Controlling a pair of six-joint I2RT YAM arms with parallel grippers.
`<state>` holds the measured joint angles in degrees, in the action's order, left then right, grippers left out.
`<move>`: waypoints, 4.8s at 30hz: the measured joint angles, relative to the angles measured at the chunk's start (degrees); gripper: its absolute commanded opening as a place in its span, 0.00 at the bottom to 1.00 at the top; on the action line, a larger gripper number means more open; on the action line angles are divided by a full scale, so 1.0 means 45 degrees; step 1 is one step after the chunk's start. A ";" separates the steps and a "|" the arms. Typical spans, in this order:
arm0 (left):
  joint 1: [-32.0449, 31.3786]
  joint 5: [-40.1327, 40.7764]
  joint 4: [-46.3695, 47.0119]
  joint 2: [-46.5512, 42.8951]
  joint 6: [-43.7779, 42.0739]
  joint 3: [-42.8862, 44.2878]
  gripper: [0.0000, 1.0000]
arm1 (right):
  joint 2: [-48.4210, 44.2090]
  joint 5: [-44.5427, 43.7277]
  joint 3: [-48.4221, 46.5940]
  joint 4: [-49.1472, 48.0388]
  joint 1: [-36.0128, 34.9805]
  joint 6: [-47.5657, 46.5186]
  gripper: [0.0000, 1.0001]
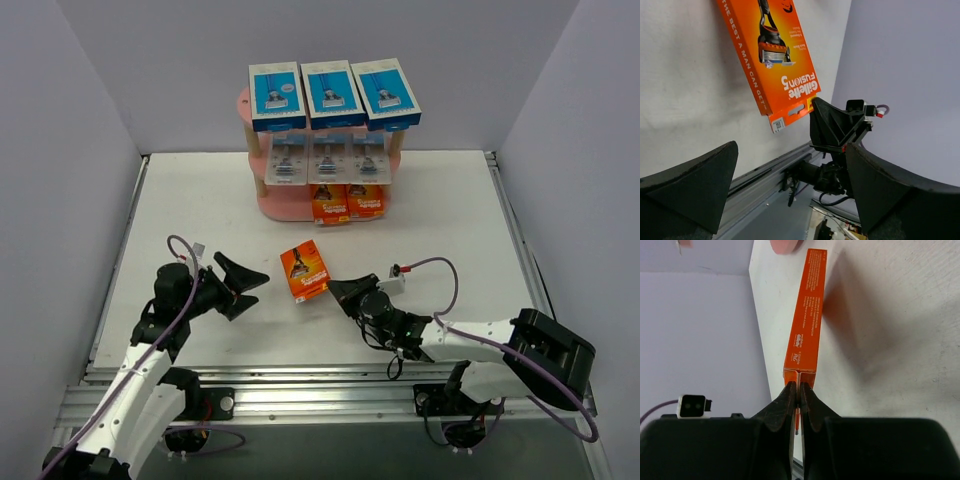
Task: Place and organize the shaving razors onto the shelf
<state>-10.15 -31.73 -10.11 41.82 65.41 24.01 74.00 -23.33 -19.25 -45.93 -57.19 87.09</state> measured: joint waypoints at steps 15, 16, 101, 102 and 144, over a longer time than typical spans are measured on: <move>-0.3439 0.1695 0.2647 0.0884 0.3332 -0.1778 0.96 | -0.1161 -0.1438 0.0544 0.0068 -0.0554 0.0792 0.00; -0.3609 0.1787 0.2817 0.1185 0.3444 -0.1792 0.96 | -0.1195 -0.1452 0.0578 0.0063 -0.0563 0.0792 0.00; -0.3837 0.4260 0.6309 0.4269 0.3769 -0.2181 0.34 | -0.2710 -0.1598 0.1812 0.0019 -0.1394 0.0636 0.46; -0.3677 0.4061 0.6203 0.4240 0.3546 -0.2244 0.33 | -0.2890 -0.1637 0.1880 0.0175 -0.1394 0.0636 0.46; 0.0389 0.1530 0.1175 0.7130 -0.2982 0.3716 0.02 | -0.6314 0.3449 0.1054 0.4872 0.5542 -0.2686 0.47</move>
<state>-8.40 -24.84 -4.82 73.91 51.99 40.73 45.58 -7.81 -14.50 -24.01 -32.25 75.00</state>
